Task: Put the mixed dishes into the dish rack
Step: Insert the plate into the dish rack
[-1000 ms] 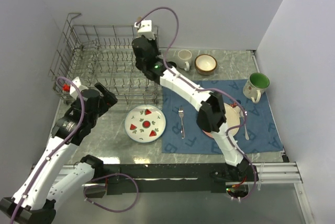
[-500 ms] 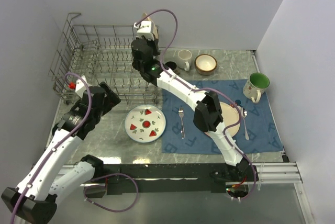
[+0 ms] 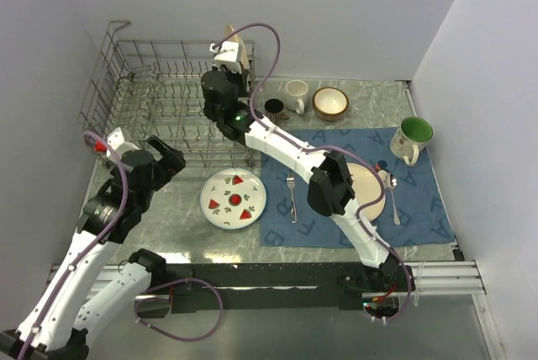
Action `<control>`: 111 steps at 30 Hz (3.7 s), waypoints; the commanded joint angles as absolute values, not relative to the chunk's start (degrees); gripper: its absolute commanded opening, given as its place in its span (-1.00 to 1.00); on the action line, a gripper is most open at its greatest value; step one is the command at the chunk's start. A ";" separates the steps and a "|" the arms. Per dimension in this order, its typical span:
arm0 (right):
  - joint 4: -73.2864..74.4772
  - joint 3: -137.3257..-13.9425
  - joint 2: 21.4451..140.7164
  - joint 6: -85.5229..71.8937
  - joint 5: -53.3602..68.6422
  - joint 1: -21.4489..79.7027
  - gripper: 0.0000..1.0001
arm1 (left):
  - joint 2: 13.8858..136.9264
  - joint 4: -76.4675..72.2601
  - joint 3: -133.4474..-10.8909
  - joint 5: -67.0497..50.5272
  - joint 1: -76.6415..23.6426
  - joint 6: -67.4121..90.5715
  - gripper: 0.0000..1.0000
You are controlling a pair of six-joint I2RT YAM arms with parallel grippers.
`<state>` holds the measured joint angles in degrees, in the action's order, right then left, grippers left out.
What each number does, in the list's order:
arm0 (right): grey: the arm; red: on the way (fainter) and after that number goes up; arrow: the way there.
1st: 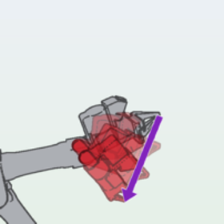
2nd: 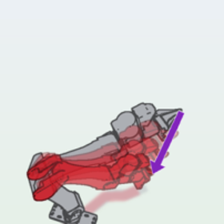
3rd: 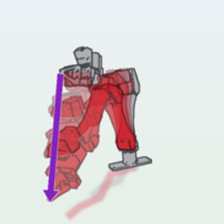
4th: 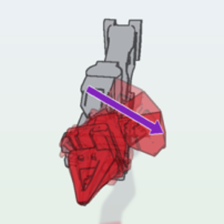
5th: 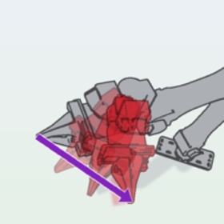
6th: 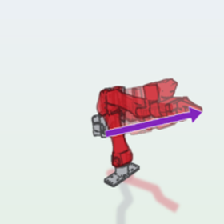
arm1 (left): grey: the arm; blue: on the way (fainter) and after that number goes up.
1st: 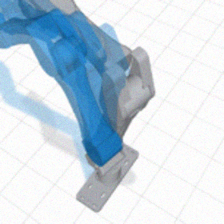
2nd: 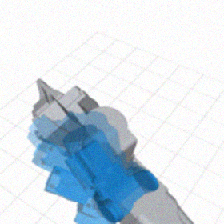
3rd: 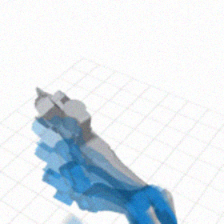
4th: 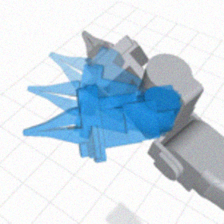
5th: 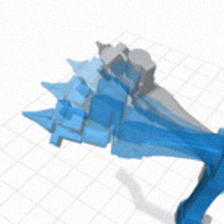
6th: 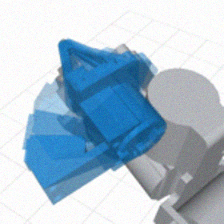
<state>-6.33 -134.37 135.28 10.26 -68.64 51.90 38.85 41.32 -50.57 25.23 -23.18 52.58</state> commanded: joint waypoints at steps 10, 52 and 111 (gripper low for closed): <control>-23.20 -135.88 137.20 15.29 -75.24 52.03 -1.00 | 36.56 40.69 -49.75 26.37 -23.29 51.06 0.99; -16.16 -138.77 137.46 7.64 -71.10 51.85 -1.00 | 34.28 39.81 -48.34 26.36 -23.29 50.63 0.99; -34.55 -131.92 137.28 21.72 -78.23 54.14 -1.00 | 32.17 41.22 -45.79 27.33 -23.29 50.80 0.99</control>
